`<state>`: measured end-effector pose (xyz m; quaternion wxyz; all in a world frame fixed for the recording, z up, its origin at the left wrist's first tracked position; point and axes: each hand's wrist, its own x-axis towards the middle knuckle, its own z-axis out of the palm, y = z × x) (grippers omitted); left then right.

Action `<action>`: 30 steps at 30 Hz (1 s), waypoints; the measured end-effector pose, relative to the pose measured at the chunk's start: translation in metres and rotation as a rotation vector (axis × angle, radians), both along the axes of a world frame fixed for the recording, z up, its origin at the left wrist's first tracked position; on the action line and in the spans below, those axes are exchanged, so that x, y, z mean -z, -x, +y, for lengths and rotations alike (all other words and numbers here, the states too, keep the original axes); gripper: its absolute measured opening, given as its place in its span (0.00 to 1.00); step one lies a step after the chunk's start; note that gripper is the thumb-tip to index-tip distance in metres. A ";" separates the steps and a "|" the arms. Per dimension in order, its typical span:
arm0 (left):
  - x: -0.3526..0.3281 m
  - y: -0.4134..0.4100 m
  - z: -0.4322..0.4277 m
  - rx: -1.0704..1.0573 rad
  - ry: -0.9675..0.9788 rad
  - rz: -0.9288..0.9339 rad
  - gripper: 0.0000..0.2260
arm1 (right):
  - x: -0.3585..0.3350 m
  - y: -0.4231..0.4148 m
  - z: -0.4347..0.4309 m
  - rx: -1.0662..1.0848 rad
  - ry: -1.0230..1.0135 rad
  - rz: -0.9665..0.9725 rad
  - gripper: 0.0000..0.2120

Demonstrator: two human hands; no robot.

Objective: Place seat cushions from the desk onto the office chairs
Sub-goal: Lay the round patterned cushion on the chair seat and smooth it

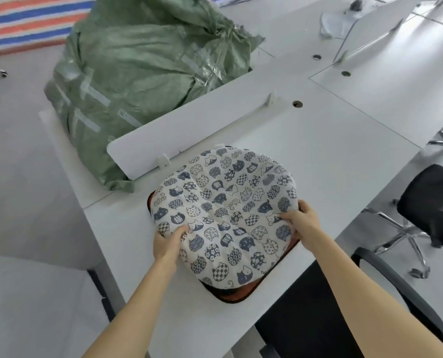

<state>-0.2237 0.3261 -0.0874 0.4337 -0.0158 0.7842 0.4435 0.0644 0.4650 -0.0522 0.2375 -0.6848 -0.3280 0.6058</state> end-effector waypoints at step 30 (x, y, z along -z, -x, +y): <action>0.015 -0.420 -0.217 0.535 0.113 0.120 0.29 | 0.017 -0.429 -0.289 -0.469 0.082 -0.706 0.33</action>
